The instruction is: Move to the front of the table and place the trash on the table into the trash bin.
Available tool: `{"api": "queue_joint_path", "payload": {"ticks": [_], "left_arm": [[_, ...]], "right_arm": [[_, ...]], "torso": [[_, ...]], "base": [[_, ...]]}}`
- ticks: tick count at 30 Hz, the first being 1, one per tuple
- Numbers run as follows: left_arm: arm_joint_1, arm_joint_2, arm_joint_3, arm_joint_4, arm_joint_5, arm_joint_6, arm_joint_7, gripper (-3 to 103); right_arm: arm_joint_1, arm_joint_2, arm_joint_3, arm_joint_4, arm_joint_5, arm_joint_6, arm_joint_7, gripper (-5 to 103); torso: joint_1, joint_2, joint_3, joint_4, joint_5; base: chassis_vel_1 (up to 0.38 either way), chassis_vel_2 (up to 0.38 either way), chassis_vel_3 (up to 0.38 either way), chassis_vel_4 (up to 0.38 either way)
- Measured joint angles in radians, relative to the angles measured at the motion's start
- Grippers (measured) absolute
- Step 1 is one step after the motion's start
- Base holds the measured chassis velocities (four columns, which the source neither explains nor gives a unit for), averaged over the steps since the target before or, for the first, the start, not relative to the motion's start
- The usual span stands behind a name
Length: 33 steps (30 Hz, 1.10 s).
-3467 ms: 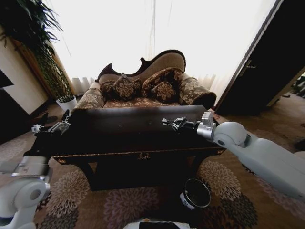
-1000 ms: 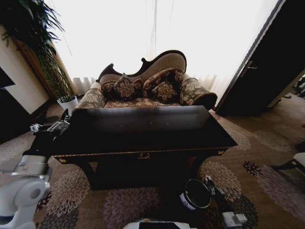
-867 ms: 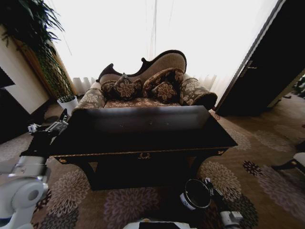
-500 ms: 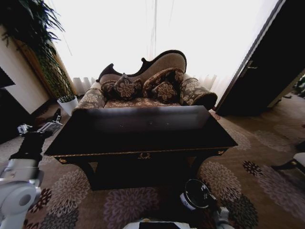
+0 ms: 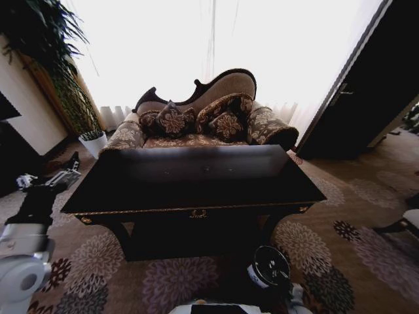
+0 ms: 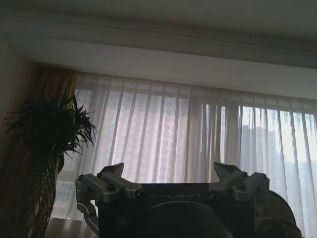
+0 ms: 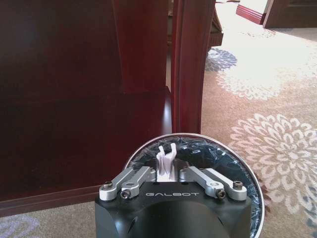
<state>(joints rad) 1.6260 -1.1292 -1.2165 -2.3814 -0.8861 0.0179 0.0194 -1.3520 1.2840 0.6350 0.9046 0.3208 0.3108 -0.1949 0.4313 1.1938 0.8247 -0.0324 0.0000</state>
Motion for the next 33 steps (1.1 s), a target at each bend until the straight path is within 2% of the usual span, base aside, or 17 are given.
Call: {"api": "queue_joint_path", "payload": {"ticks": [1,2,3,6,8,9,11,14,18,20,23,28,33], "left_arm": [[-0.001,0.000,0.000,0.002,0.000,0.000,0.000,100],[-0.002,0.000,0.001,0.003,0.000,0.000,0.000,100],[-0.006,0.002,0.004,0.006,0.001,0.000,0.000,100],[-0.011,0.003,0.008,0.010,0.002,0.000,0.000,100],[-0.015,0.004,0.014,0.014,0.004,0.000,0.000,100],[-0.015,0.004,0.014,0.014,0.004,0.000,0.000,100],[-0.017,0.004,0.018,0.016,0.005,0.000,0.000,100],[-0.020,0.005,0.019,0.019,0.005,0.001,0.000,100],[-0.024,0.006,0.020,0.030,0.004,0.002,0.000,100],[-0.025,0.004,0.021,0.032,0.005,0.002,0.000,100],[-0.033,-0.007,0.046,0.035,0.020,0.002,0.000,100],[-0.050,-0.012,0.075,0.035,0.026,0.002,0.000,100],[-0.067,-0.013,0.104,0.048,0.036,0.002,0.000,100]], "right_arm": [[0.003,-0.002,-0.001,-0.003,0.005,-0.003,0.001,21],[0.004,-0.003,-0.001,-0.004,0.008,-0.004,0.002,21],[0.006,-0.005,-0.002,-0.005,0.018,-0.008,0.004,32],[0.008,-0.007,-0.003,-0.005,0.023,-0.011,0.004,37],[0.009,-0.007,-0.004,-0.005,0.025,-0.011,0.005,48],[0.009,-0.007,-0.004,-0.005,0.025,-0.011,0.005,48],[0.010,-0.007,-0.004,-0.005,0.025,-0.012,0.005,59],[0.008,-0.006,-0.004,-0.002,0.025,-0.012,0.005,65],[-0.037,-0.008,-0.006,0.086,0.025,-0.008,0.004,86],[-0.046,-0.008,-0.005,0.110,0.024,-0.007,0.003,86],[-0.111,-0.016,0.011,0.259,0.011,0.012,-0.011,99],[-0.193,-0.032,0.061,0.423,-0.060,0.036,-0.015,100],[-0.272,-0.025,0.136,0.540,-0.085,0.080,-0.025,100]], "torso": [[0.000,0.000,0.000,0.0001,-0.0001],[0.000,0.000,0.000,0.0000,-0.0001],[0.000,0.000,0.000,0.0001,0.0000],[0.000,0.000,0.000,0.0000,-0.0001],[0.000,0.000,0.000,0.0001,-0.0001],[0.000,0.000,0.000,0.0001,-0.0001],[0.000,0.000,0.000,0.0000,0.0000],[0.000,0.000,0.000,0.0001,0.0000],[0.000,0.000,0.000,0.0000,0.0001],[0.000,0.000,0.000,0.0000,0.0001],[0.000,0.000,0.000,0.0001,-0.0001],[0.000,0.000,0.000,0.0002,0.0000],[0.000,0.000,0.000,0.0000,-0.0001]], "base": [[0.000,0.000,0.000,0.000],[0.000,0.000,0.000,0.000],[0.000,0.000,0.000,0.000],[0.000,0.000,0.000,0.000],[0.000,0.000,0.000,0.000],[0.000,0.000,0.000,0.000],[0.000,0.000,0.000,0.000],[0.000,0.000,0.000,0.000],[0.000,0.000,0.000,0.000],[0.000,0.000,0.000,0.000],[0.000,0.000,0.000,0.000],[0.000,0.000,0.000,0.000],[0.000,0.000,0.000,0.000]]}}
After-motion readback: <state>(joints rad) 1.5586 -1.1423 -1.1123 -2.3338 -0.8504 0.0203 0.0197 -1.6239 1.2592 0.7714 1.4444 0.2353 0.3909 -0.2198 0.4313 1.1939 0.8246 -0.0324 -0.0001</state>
